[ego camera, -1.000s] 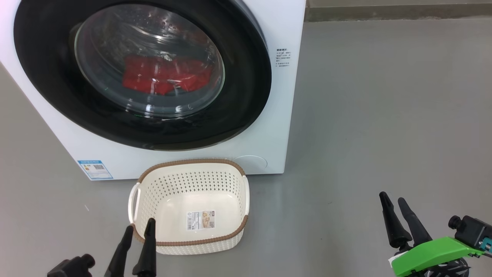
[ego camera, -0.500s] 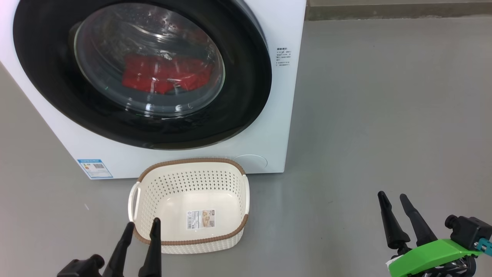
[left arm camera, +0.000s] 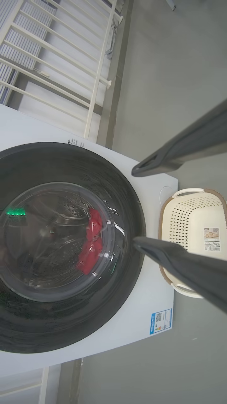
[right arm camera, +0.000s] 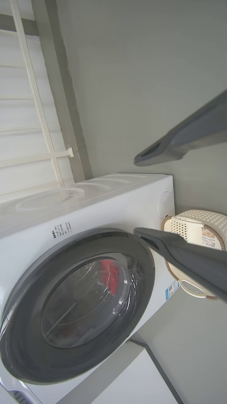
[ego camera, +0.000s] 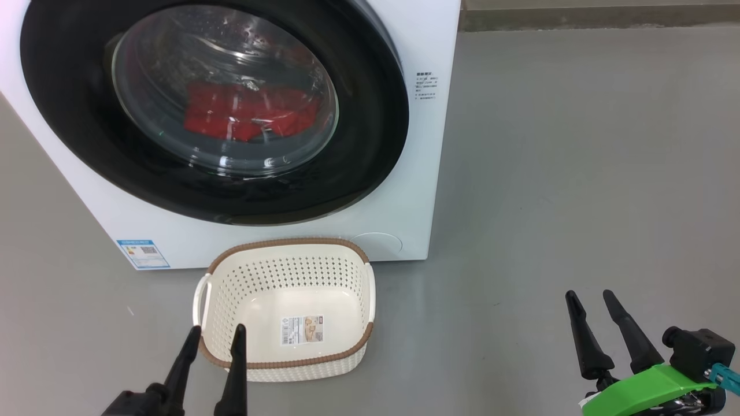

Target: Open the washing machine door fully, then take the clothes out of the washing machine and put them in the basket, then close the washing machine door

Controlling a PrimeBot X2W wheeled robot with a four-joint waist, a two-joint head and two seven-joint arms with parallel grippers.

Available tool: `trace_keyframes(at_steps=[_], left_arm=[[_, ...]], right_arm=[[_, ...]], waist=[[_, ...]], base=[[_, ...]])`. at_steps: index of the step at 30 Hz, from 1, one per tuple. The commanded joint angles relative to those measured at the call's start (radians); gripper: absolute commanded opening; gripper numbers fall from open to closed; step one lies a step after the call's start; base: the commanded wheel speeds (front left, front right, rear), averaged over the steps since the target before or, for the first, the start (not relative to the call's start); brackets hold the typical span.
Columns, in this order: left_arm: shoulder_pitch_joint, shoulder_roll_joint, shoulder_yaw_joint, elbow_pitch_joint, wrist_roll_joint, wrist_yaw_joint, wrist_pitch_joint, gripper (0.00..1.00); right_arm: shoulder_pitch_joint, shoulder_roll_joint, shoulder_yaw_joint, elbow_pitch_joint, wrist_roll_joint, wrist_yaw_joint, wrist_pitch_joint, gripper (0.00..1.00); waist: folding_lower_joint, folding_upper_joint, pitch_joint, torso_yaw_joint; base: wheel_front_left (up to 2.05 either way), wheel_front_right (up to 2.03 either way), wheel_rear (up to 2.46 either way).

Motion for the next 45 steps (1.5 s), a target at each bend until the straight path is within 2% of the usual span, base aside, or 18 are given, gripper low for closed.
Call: trace_keyframes(at_steps=[1, 21, 36, 37, 38, 45], left_arm=[[-0.007, 0.012, 0.023, -0.034, 0.031, 0.005, -0.017, 1.00], [0.007, 0.002, 0.059, -0.031, 0.180, -0.026, -0.076, 1.00], [0.013, 0.001, 0.049, -0.031, 0.147, -0.016, -0.076, 1.00], [0.012, 0.001, 0.049, -0.032, 0.146, -0.016, -0.076, 1.00], [0.010, 0.001, 0.047, -0.033, 0.145, -0.017, -0.076, 1.00], [-0.005, 0.001, 0.029, -0.035, 0.136, -0.018, -0.076, 1.00]], right_arm=[[-0.012, -0.019, 0.018, -0.032, -0.032, -0.001, -0.017, 1.00], [0.015, 0.000, -0.006, -0.044, -0.191, -0.001, -0.076, 1.00], [0.024, 0.011, -0.026, -0.051, -0.171, -0.001, -0.076, 1.00], [0.021, 0.011, -0.024, -0.053, -0.167, -0.001, -0.076, 0.77], [0.013, 0.013, -0.019, -0.060, -0.151, -0.001, -0.076, 0.00], [-0.063, 0.020, -0.003, -0.098, -0.066, -0.001, -0.076, 0.00]], waist=[[-0.0001, 0.0000, 0.000, -0.001], [-0.0001, 0.0000, 0.003, 0.000], [-0.0001, 0.0000, 0.006, 0.003], [-0.0001, 0.0000, 0.007, 0.003], [-0.0001, 0.0000, 0.010, 0.004], [-0.0001, 0.0000, 0.026, 0.012]], base=[[0.00, 0.00, 0.00], [0.00, 0.00, 0.00], [0.00, 0.00, 0.00], [0.00, 0.00, 0.00], [0.00, 0.00, 0.00], [0.00, 0.00, 0.00]])
